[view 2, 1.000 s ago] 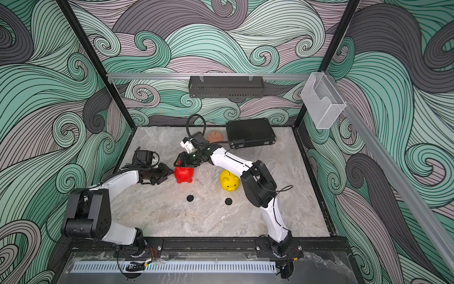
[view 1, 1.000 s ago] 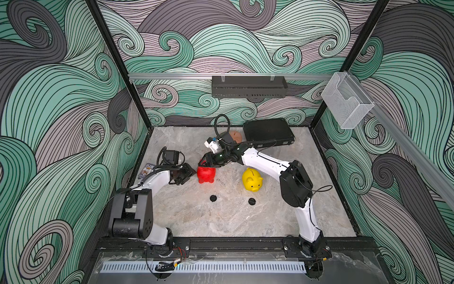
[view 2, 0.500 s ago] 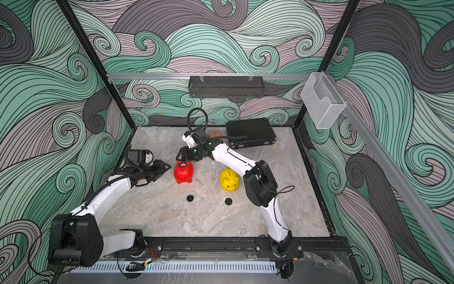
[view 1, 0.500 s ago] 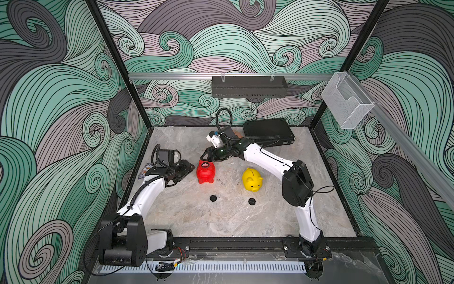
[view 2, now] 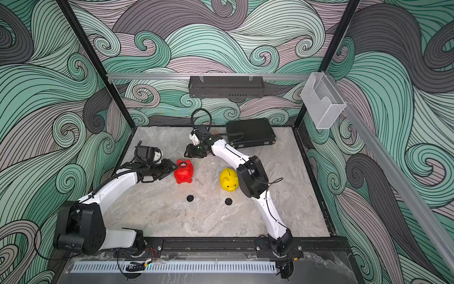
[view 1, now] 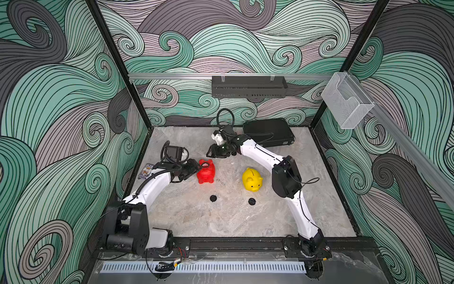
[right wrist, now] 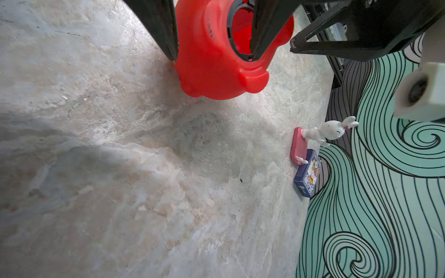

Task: Close piggy banks
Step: Adjust the piggy bank at the center of the board.

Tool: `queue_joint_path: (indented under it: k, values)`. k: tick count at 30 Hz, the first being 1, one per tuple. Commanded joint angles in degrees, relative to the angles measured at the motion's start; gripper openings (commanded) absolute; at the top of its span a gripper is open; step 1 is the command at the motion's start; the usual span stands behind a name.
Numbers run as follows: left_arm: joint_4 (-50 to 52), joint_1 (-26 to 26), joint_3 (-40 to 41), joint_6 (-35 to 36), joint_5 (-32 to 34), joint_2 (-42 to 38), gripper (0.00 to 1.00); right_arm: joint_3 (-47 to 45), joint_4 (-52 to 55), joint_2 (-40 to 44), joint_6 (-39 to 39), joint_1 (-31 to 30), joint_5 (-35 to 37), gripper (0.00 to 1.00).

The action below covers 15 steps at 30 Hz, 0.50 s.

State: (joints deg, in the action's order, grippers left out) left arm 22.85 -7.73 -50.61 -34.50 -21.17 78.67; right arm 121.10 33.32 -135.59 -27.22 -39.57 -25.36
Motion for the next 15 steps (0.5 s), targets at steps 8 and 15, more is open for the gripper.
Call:
queue_joint_path:
  k: [8, 15]
  values:
    - [1.2, -1.5, -2.0, 2.0, 1.6, 4.4, 0.52, 1.0, 3.3, -0.3, 1.7, -0.4, -1.0, 0.5]
    - [2.0, -1.5, -2.3, 2.5, 4.0, 5.5, 0.5, -1.1, 3.3, 0.5, 2.4, -0.5, -1.1, 0.5]
